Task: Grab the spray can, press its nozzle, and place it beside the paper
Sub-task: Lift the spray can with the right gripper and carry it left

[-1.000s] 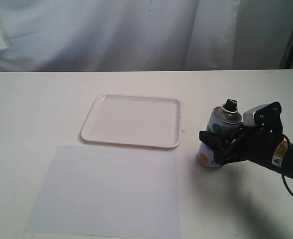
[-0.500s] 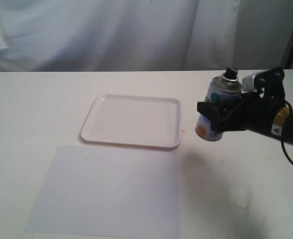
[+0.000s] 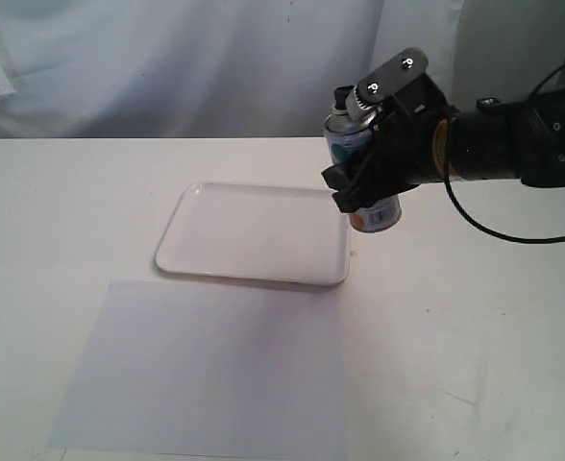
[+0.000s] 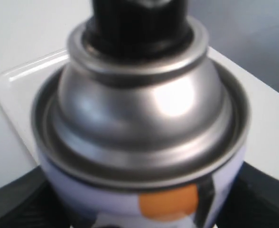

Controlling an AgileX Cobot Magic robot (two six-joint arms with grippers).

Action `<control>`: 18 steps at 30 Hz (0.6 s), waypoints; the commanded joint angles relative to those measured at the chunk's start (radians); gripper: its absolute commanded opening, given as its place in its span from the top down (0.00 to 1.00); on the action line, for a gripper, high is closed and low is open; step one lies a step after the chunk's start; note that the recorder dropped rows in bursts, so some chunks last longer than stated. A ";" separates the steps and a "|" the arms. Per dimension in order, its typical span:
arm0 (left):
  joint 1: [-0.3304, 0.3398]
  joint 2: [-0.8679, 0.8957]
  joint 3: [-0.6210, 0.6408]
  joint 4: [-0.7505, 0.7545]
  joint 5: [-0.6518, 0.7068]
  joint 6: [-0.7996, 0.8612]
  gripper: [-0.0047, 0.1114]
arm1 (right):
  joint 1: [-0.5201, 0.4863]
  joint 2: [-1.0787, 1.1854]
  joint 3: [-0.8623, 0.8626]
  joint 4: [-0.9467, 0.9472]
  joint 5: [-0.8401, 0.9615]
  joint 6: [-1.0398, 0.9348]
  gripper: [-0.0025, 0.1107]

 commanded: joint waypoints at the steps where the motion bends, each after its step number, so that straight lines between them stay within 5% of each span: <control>1: 0.000 -0.005 0.005 0.000 -0.005 -0.004 0.96 | 0.070 -0.008 -0.026 -0.084 -0.112 0.127 0.98; 8: 0.000 -0.005 0.005 0.000 -0.005 -0.004 0.96 | 0.192 -0.008 -0.026 -0.084 -0.078 0.120 0.98; 18: 0.000 -0.005 0.005 0.000 -0.005 -0.004 0.96 | 0.380 -0.008 0.026 -0.084 0.253 -0.096 0.98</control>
